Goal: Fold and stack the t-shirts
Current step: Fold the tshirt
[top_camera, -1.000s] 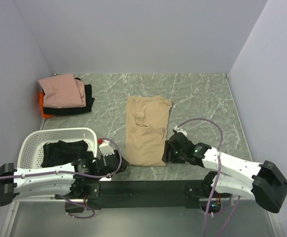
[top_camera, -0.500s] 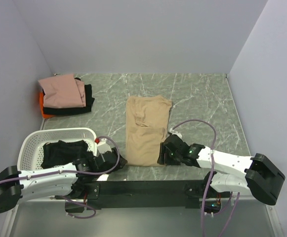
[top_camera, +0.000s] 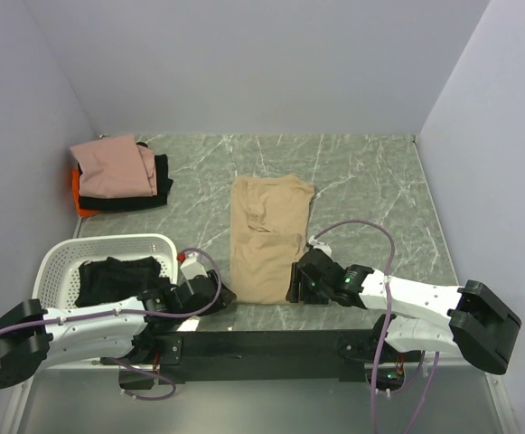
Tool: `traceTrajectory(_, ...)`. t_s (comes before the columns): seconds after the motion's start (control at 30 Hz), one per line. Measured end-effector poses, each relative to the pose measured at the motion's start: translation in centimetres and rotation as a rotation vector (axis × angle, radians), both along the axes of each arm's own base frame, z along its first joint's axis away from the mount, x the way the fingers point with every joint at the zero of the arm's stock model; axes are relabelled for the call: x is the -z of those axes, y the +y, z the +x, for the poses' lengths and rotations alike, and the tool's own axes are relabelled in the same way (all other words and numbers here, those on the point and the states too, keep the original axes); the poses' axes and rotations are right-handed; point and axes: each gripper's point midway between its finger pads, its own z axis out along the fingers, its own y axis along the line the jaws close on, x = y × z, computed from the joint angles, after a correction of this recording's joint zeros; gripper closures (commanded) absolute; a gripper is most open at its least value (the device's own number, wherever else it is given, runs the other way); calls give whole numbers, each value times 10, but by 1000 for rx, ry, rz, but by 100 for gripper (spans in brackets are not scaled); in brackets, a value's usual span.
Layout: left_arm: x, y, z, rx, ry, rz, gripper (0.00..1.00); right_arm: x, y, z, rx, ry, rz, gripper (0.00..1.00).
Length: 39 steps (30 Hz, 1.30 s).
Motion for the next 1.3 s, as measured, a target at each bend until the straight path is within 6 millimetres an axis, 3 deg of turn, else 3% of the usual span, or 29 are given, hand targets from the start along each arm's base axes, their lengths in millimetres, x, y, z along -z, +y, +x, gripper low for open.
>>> traceTrajectory(0.23,3,-7,-4,13,33,-26,61,1,0,-1,6,0,-1,40)
traceTrajectory(0.43,7,-8,-6,4,56,-35,79,2,0,-2,4,3,-4,45)
traceTrajectory(0.53,8,-6,-6,-7,66,-31,88,2,0,-2,3,5,-5,54)
traceTrajectory(0.67,8,-5,-7,-18,74,-35,100,5,0,-4,1,12,-14,74)
traceTrajectory(0.83,8,-5,-7,-16,74,-34,100,6,0,-5,1,17,-17,100)
traceTrajectory(1.07,7,-4,-11,31,60,-14,100,5,-3,-13,-15,24,-29,100)
traceTrajectory(1.3,3,-8,-37,172,51,3,100,-5,-5,-32,-67,41,-17,100)
